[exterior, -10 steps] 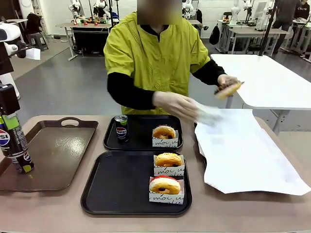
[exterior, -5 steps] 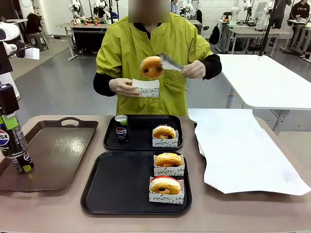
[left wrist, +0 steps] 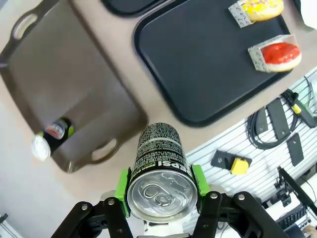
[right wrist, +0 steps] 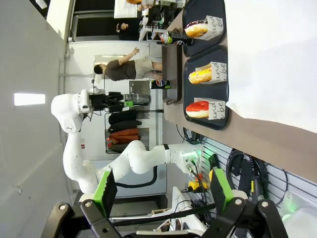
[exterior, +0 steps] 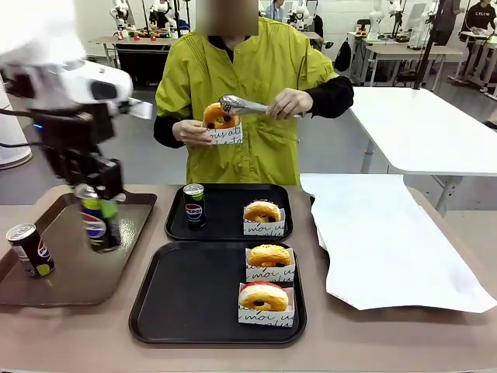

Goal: Set up donuts and drinks on trays.
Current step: Pick up one Pepsi coke from the Handle tray and place it on the Flat Tray without a Pepsi coke.

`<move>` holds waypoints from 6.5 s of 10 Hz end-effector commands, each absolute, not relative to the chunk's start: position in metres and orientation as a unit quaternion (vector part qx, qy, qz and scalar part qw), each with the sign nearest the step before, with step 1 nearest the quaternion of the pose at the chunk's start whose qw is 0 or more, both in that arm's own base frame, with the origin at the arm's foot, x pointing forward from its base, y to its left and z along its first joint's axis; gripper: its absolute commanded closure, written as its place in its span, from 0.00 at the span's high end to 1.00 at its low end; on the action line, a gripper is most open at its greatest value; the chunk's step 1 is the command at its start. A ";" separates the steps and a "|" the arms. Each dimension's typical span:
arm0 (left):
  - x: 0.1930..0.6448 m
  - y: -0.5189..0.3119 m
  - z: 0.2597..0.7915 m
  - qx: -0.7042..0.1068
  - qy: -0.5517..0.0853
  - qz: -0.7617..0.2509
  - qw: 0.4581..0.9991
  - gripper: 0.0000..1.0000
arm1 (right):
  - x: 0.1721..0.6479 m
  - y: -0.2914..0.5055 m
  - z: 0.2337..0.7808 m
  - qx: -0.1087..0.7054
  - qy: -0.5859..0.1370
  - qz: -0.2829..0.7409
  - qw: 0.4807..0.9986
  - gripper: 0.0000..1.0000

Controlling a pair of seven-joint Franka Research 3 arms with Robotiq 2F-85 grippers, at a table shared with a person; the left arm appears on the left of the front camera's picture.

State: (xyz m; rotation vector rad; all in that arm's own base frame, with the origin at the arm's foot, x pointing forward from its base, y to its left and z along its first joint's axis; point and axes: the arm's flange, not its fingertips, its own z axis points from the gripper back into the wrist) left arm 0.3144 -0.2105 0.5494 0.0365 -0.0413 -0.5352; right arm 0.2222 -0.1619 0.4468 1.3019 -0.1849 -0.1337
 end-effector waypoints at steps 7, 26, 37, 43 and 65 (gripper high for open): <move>0.364 -0.278 0.484 -0.013 -0.007 -0.315 0.949 0.59 | 0.221 -0.161 0.446 0.607 -0.088 -0.060 0.787 1.00; 0.314 -0.294 0.438 0.038 -0.033 -0.341 0.939 0.59 | 0.221 -0.161 0.446 0.607 -0.088 -0.060 0.787 1.00; 0.362 -0.288 0.424 -0.006 -0.038 -0.331 0.943 1.00 | 0.221 -0.161 0.446 0.607 -0.088 -0.060 0.787 1.00; 0.335 -0.258 0.509 -0.006 -0.030 -0.273 0.961 1.00 | 0.221 -0.161 0.446 0.607 -0.088 -0.060 0.787 1.00; 0.247 0.111 0.525 -0.546 -0.134 0.029 0.827 1.00 | 0.221 -0.161 0.446 0.607 -0.088 -0.060 0.787 1.00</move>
